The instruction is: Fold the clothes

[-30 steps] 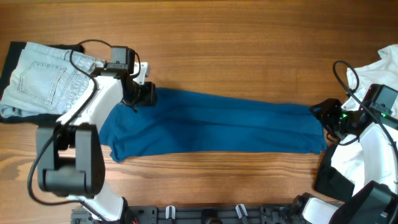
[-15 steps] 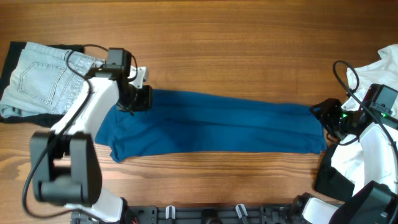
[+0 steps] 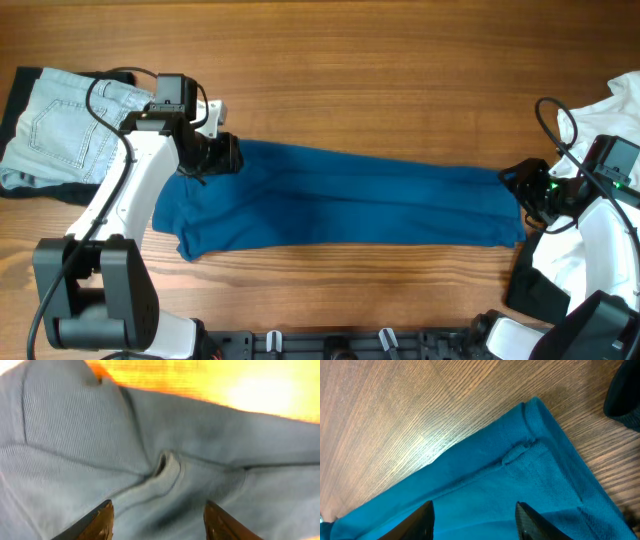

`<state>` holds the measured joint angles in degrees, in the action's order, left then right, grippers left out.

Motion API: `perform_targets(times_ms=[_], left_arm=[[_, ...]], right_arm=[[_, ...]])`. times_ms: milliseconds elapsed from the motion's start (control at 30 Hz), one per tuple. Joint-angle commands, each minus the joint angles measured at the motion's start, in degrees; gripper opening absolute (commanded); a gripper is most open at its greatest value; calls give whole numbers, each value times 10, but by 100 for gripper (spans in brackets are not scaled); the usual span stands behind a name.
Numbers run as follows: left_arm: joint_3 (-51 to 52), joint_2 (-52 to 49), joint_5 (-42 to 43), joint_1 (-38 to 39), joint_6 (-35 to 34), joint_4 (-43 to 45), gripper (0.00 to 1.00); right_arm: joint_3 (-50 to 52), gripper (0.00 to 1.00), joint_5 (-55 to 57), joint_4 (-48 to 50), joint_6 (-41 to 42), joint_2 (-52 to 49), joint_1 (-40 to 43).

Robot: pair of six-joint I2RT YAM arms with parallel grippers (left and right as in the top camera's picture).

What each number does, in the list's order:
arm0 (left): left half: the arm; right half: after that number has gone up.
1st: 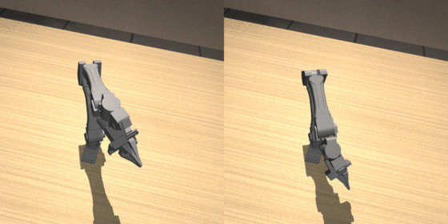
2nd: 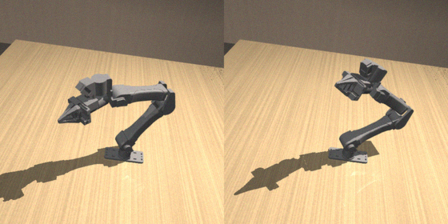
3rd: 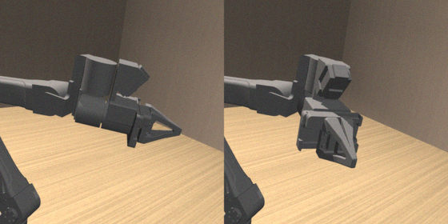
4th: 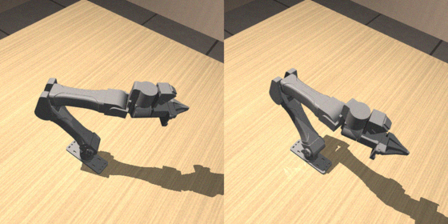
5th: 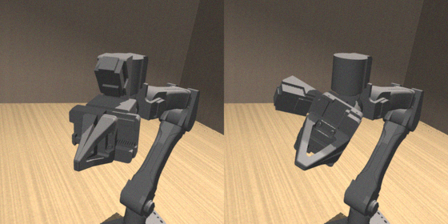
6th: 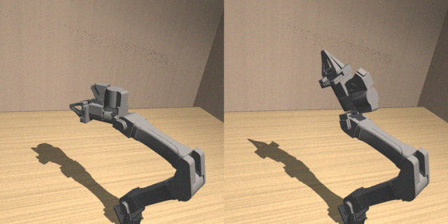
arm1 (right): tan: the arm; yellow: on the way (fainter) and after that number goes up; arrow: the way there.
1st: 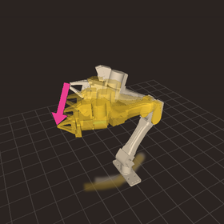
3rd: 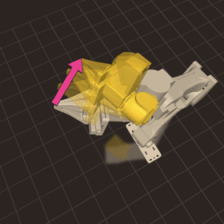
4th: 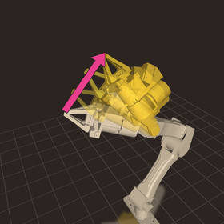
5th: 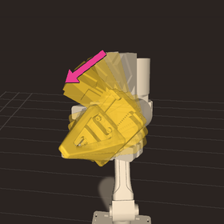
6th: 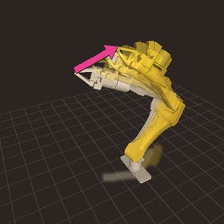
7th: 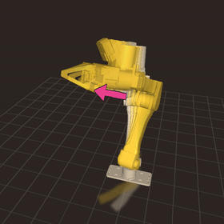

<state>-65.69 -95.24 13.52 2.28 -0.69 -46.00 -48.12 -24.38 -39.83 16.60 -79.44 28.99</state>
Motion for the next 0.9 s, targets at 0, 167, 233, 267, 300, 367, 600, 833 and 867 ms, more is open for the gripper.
perform_targets(times_ms=[0, 167, 233, 267, 300, 367, 600, 833, 867], left_arm=[[38, -10, 13, 0, 2, 47, 59], [64, -27, 45, 10, 3, 85, 57], [66, -38, 45, 14, 3, 92, 49], [66, -42, 45, 16, 2, 96, 44], [66, -44, 47, 17, 2, 98, 35], [65, -45, 64, 19, 2, 98, 22], [63, -22, 76, 17, 3, 88, 4], [56, 47, -6, 16, 2, 10, 4], [56, 56, -16, 16, 2, -8, 4]], right_arm=[[-10, 52, 4, 0, -1, 5, 3], [-10, 52, 4, -1, -1, 5, 3], [-10, 52, 4, -1, -1, 5, 3], [-10, 52, 4, -1, -1, 5, 3], [-10, 52, 4, -1, -1, 5, 3], [-10, 52, 4, -1, -1, 5, 3], [-10, 52, 4, -1, -1, 5, 3], [-10, 52, 4, -1, -1, 5, 3], [-10, 52, 5, -1, -1, 5, 3]])
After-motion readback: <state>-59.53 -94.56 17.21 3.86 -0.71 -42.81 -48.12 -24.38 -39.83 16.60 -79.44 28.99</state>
